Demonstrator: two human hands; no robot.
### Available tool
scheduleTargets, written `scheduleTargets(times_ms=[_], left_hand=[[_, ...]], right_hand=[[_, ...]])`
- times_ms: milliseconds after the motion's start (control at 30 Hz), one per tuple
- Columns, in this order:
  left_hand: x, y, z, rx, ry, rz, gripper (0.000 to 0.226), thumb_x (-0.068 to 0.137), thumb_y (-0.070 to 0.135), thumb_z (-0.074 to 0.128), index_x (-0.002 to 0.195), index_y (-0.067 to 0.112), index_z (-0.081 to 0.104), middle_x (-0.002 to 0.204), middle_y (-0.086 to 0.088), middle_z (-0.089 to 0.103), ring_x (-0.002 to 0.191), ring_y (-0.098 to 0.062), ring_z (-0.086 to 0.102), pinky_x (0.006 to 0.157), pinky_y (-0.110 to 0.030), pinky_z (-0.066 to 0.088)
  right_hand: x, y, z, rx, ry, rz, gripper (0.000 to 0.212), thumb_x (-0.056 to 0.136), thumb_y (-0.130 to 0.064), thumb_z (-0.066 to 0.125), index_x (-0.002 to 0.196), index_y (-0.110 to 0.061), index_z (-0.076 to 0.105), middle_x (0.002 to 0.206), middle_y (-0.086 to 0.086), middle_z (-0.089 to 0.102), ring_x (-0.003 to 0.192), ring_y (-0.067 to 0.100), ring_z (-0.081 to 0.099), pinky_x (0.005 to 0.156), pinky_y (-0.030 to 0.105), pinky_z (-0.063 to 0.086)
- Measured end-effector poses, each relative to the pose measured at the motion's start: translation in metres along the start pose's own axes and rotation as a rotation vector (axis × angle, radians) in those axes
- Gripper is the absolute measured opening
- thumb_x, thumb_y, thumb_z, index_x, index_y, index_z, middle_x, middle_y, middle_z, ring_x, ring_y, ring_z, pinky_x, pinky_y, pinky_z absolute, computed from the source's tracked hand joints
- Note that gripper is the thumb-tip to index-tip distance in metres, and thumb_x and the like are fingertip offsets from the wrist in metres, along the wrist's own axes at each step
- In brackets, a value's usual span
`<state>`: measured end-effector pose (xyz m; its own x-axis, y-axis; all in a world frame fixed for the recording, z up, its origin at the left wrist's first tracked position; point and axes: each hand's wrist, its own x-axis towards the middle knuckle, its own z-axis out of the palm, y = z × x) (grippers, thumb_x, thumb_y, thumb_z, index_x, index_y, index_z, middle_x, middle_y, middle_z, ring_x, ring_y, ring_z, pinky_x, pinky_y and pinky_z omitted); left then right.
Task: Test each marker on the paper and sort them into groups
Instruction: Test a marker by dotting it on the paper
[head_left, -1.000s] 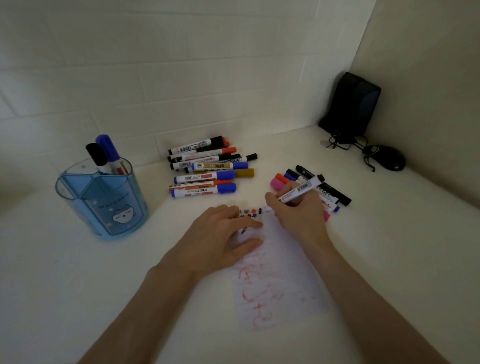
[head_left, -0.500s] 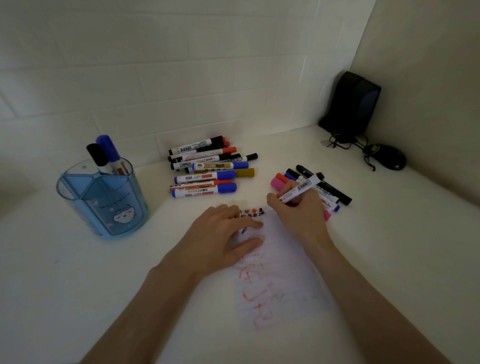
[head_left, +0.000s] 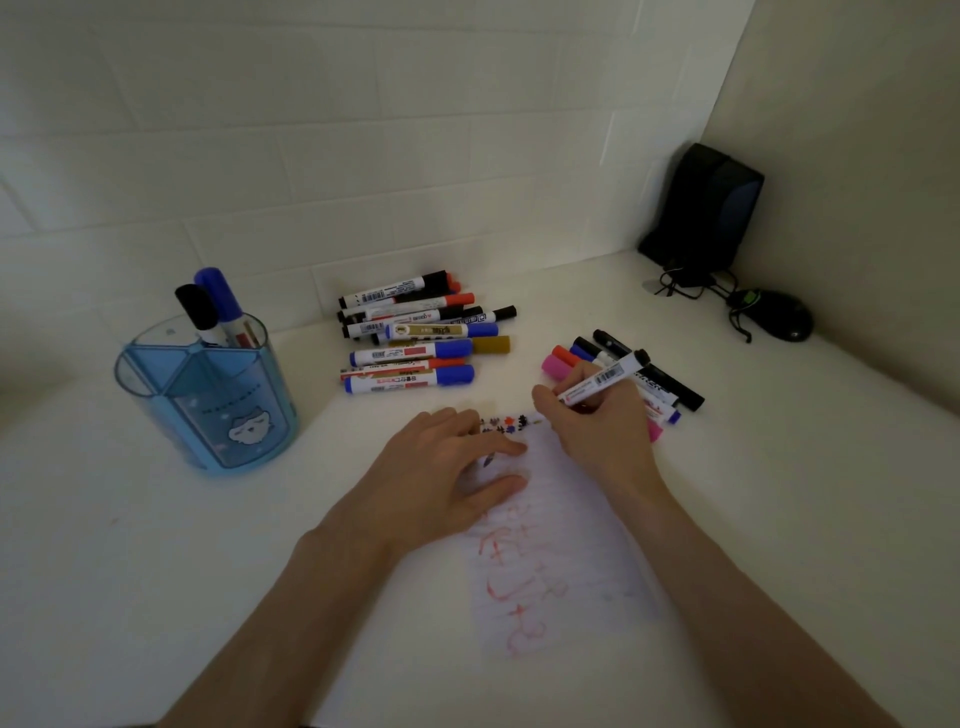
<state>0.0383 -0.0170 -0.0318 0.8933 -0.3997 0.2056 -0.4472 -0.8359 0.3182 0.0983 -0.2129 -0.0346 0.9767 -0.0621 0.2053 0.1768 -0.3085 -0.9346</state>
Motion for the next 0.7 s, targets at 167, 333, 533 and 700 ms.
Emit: scheduleTargets(times_ms=[167, 333, 533, 700], left_hand=[[0.0, -0.002, 0.001, 0.0, 0.011, 0.016, 0.054, 0.092, 0.072, 0.037, 0.132, 0.043, 0.058, 0.092, 0.019, 0.041, 0.084, -0.002, 0.037, 0.072, -0.011, 0.025], [0.001, -0.003, 0.003, -0.009, 0.041, 0.035, 0.054, 0.092, 0.072, 0.037, 0.131, 0.043, 0.059, 0.091, 0.02, 0.04, 0.082, -0.002, 0.036, 0.072, -0.009, 0.025], [-0.001, 0.0, 0.0, -0.022, 0.019, 0.022, 0.054, 0.093, 0.069, 0.04, 0.14, 0.043, 0.047, 0.101, 0.017, 0.048, 0.09, -0.002, 0.044, 0.077, -0.015, 0.031], [-0.003, 0.002, -0.007, -0.465, 0.165, -0.157, 0.034, 0.103, 0.043, 0.039, 0.135, 0.031, 0.044, 0.114, 0.02, 0.055, 0.105, 0.002, 0.057, 0.085, -0.01, 0.044]], right_hand=[[0.0, -0.002, -0.002, -0.019, -0.018, 0.034, 0.033, 0.087, -0.009, 0.077, 0.063, -0.018, 0.056, 0.047, -0.016, 0.057, 0.041, -0.002, 0.049, 0.045, 0.01, 0.042], [0.001, -0.011, -0.005, 0.299, 0.093, 0.181, 0.026, 0.089, -0.029, 0.083, 0.076, -0.012, 0.068, 0.055, -0.005, 0.065, 0.043, 0.003, 0.053, 0.043, 0.017, 0.045], [-0.001, -0.013, -0.008, 0.327, 0.059, 0.117, 0.014, 0.089, -0.016, 0.082, 0.093, -0.011, 0.07, 0.062, 0.002, 0.068, 0.045, 0.009, 0.057, 0.047, 0.019, 0.048], [-0.001, -0.018, -0.01, 0.369, -0.013, 0.121, 0.019, 0.089, -0.022, 0.083, 0.106, -0.016, 0.078, 0.085, 0.006, 0.078, 0.069, 0.013, 0.068, 0.061, 0.02, 0.053]])
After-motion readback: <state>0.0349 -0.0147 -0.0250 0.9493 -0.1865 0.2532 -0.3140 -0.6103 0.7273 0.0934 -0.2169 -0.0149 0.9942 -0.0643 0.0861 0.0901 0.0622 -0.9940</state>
